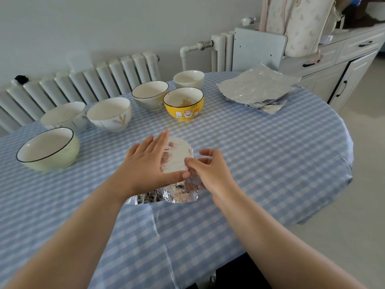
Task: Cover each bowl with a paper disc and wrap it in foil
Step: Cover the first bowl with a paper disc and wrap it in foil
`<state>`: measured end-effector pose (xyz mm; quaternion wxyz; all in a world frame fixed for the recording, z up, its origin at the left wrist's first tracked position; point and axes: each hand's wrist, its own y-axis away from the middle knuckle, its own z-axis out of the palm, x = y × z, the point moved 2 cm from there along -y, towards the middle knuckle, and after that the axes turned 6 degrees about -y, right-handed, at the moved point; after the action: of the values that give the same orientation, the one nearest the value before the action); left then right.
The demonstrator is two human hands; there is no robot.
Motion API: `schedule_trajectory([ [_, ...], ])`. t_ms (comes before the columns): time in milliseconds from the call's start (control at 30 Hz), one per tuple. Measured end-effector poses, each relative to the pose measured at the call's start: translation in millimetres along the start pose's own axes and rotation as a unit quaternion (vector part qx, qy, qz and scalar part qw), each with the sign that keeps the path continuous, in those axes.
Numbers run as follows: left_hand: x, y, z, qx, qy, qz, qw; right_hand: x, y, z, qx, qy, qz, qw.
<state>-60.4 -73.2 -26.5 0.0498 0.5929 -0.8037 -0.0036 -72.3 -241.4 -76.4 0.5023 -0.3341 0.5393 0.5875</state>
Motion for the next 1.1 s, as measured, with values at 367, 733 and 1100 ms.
schedule_trajectory([
  [367, 8, -10, 8, 0.027, -0.011, -0.097, 0.995, -12, -21, 7, -0.026, 0.114, -0.077, 0.990],
  [733, 9, -8, 8, 0.009, -0.037, -0.098, 0.994, 10, 0, 13, 0.067, -0.009, -0.137, 0.988],
  [1100, 7, -10, 11, 0.033, -0.046, -0.098, 0.994, 18, -3, 19, 0.098, -0.001, -0.109, 0.989],
])
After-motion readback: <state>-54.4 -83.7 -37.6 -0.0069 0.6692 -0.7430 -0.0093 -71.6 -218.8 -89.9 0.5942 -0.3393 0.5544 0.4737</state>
